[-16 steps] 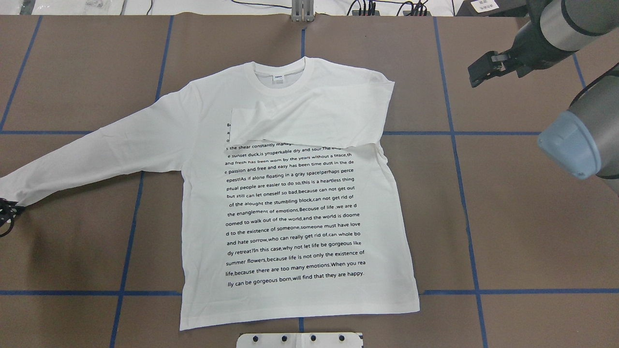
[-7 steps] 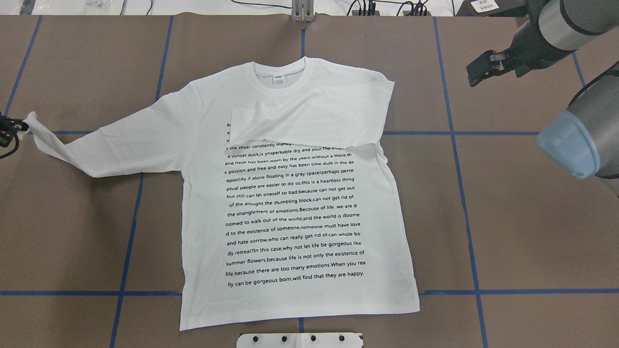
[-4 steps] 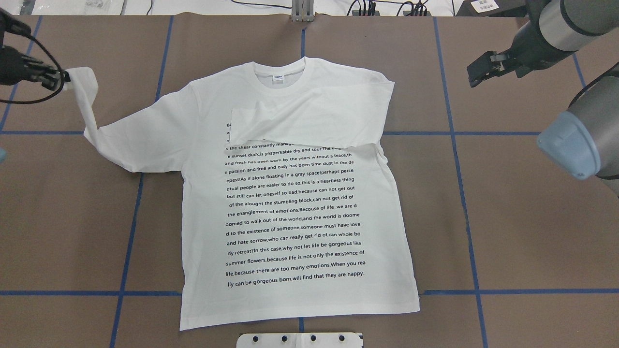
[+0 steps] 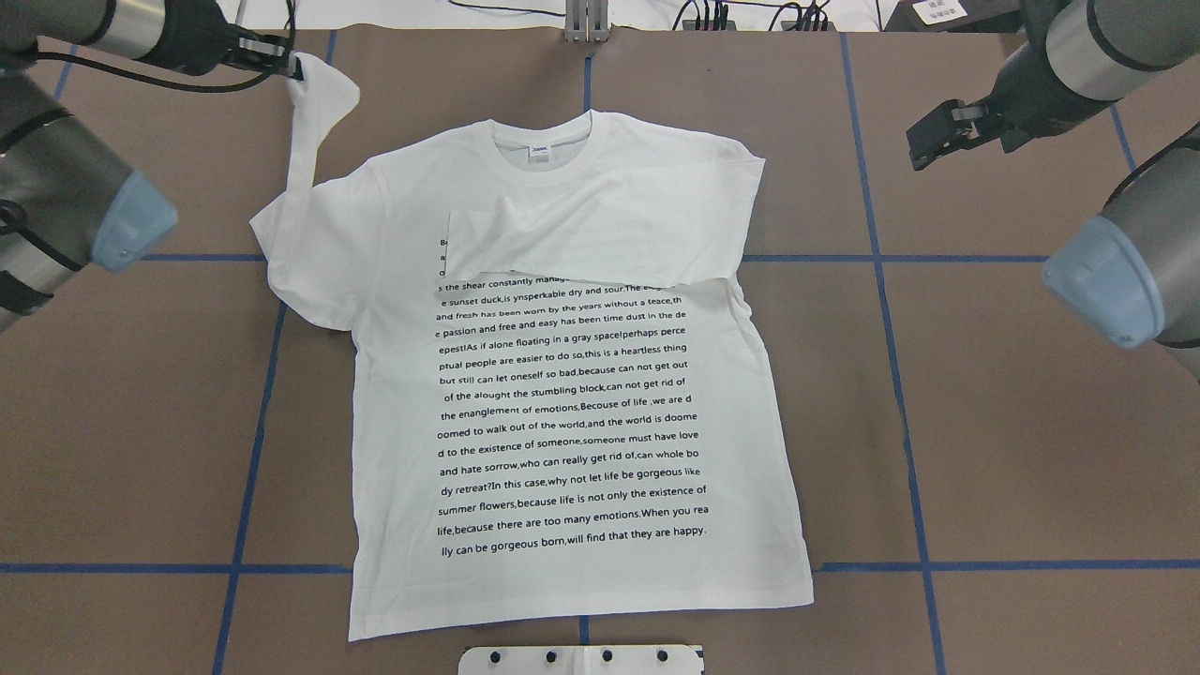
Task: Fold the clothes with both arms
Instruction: 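Fold the held sleeve across the shirt body and release it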
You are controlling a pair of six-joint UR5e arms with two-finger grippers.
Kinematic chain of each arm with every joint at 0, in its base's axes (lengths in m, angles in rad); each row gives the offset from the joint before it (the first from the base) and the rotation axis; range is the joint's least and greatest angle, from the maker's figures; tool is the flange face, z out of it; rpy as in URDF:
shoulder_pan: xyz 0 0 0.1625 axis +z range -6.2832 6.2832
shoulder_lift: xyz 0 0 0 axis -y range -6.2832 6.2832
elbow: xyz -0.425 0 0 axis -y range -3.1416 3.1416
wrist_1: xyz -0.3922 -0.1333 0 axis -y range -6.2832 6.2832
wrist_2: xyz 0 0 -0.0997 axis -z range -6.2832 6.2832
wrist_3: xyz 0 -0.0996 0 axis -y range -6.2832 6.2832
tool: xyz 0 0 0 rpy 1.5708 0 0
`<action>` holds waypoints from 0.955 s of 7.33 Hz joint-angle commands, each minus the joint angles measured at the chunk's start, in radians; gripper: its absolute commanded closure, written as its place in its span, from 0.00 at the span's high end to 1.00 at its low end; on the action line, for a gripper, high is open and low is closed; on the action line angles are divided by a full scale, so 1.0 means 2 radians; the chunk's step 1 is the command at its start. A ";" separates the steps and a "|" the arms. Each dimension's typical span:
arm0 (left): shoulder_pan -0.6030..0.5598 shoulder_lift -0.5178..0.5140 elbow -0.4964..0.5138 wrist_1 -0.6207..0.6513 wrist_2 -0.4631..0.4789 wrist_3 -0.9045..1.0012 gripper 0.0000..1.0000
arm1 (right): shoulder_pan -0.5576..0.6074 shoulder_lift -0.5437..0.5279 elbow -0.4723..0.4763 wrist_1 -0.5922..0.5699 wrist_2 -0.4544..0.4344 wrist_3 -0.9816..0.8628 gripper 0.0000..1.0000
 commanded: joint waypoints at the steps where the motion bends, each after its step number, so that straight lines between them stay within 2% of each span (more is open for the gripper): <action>1: 0.081 -0.054 0.003 0.002 0.061 -0.113 0.00 | 0.000 0.000 -0.001 0.000 0.000 0.000 1.00; 3: 0.151 -0.107 0.029 0.001 0.123 -0.171 0.00 | 0.000 -0.001 -0.002 0.000 -0.001 0.000 1.00; 4: 0.186 -0.138 0.066 -0.002 0.165 -0.194 0.00 | 0.000 -0.001 -0.002 0.000 -0.001 0.000 1.00; 5: 0.208 -0.147 0.082 -0.006 0.196 -0.199 0.00 | 0.000 -0.001 -0.002 0.000 -0.001 0.000 1.00; 6: 0.217 -0.146 0.083 -0.007 0.196 -0.198 0.00 | 0.000 -0.001 -0.004 0.000 -0.001 0.001 1.00; 7: 0.234 -0.144 0.083 -0.008 0.197 -0.197 0.83 | 0.000 -0.001 -0.004 0.000 -0.001 0.001 1.00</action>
